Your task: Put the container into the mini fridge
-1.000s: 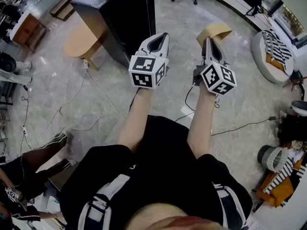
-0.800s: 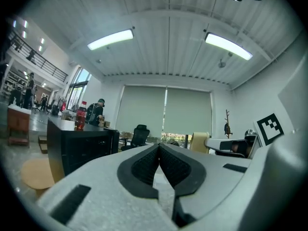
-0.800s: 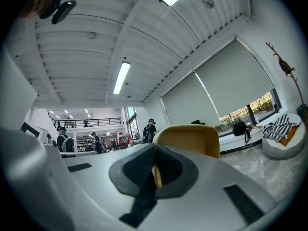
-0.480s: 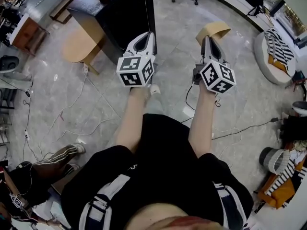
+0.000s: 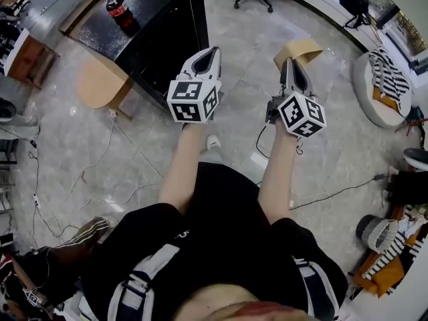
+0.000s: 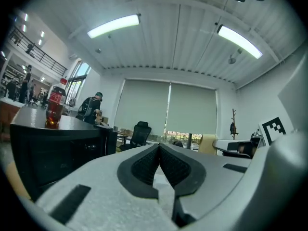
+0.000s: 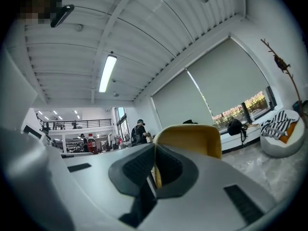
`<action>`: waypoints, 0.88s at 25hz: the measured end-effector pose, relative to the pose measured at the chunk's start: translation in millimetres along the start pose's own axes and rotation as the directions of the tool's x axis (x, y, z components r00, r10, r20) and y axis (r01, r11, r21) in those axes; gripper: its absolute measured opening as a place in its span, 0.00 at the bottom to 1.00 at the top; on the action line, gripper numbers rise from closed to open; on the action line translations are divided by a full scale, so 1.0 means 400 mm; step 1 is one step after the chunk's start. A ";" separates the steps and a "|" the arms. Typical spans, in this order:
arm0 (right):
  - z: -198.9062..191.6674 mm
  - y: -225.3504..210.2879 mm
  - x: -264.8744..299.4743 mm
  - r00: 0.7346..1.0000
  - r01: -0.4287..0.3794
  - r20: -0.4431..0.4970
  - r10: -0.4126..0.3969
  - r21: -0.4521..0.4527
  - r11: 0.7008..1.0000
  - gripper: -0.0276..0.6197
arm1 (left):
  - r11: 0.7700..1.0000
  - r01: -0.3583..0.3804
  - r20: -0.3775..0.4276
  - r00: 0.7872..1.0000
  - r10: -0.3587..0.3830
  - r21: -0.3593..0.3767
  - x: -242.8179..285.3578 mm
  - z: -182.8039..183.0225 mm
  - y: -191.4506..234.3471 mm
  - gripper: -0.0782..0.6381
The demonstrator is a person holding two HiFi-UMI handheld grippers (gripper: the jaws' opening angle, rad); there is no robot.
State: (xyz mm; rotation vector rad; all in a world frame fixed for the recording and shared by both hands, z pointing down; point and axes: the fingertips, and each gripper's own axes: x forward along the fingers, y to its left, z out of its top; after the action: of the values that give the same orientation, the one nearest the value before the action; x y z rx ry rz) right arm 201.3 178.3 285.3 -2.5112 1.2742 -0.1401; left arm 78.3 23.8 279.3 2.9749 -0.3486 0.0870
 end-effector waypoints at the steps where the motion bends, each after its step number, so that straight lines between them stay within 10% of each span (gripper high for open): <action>1: -0.010 -0.006 0.039 1.000 0.002 -0.005 -0.002 0.011 1.000 0.07 | 1.000 0.001 -0.013 1.000 -0.001 0.005 0.035 0.000 0.020 0.12; 22: -0.165 -0.018 0.571 0.980 -0.054 -0.196 0.045 -0.041 0.998 0.07 | 0.986 -0.078 -0.111 0.992 0.062 -0.147 0.423 -0.096 0.367 0.12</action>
State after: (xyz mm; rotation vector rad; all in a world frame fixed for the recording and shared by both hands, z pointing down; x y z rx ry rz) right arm 328.1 -16.1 337.1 -2.5540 1.4286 -0.3577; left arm 206.8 -149.9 349.7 2.7952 -0.4258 0.2160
